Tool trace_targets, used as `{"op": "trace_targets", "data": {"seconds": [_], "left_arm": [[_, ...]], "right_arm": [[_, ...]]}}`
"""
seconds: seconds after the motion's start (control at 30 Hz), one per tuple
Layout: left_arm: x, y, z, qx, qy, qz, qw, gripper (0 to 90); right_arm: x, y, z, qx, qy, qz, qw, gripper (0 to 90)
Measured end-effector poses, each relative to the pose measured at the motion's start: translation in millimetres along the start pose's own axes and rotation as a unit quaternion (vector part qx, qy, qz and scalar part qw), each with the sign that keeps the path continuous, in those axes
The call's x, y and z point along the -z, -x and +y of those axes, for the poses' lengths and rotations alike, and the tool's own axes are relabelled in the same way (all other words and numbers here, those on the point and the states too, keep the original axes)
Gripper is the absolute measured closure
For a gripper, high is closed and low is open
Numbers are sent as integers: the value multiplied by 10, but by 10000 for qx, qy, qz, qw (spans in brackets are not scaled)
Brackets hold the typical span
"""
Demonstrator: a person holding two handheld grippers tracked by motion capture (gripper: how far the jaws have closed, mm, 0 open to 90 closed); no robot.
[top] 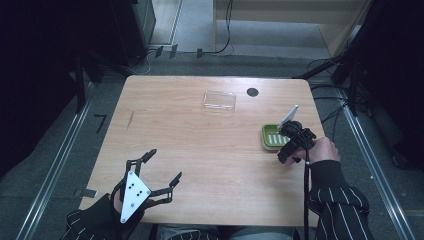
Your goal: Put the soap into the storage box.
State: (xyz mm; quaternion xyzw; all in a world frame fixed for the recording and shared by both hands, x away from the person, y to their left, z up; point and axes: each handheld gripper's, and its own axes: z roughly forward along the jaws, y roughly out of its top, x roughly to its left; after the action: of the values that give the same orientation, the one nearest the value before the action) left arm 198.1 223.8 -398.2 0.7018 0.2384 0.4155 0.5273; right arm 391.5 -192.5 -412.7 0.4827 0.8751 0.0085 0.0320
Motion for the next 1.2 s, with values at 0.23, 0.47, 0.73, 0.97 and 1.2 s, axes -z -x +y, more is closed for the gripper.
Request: {"op": "trace_targets", "data": {"seconds": [0.23, 0.47, 0.73, 0.97, 1.2], "left_arm": [[1, -3, -1, -13, -13, 0, 10000, 136], [0, -2, -1, -13, -8, -6, 10000, 136], [-1, 1, -1, -20, -12, -8, 10000, 136], [-2, 1, -1, -14, -15, -7, 10000, 136], [-2, -2, -1, -27, -20, -7, 10000, 136]], "right_arm": [[4, 49, 60, -18, -13, -16, 10000, 135], [-4, 94, 112, -47, 3, -9, 10000, 135], [17, 159, 169, -110, 58, 9, 9999, 135], [0, 207, 229, -135, 30, 29, 9999, 135], [1, 220, 295, -226, 19, 89, 9997, 135]]}}
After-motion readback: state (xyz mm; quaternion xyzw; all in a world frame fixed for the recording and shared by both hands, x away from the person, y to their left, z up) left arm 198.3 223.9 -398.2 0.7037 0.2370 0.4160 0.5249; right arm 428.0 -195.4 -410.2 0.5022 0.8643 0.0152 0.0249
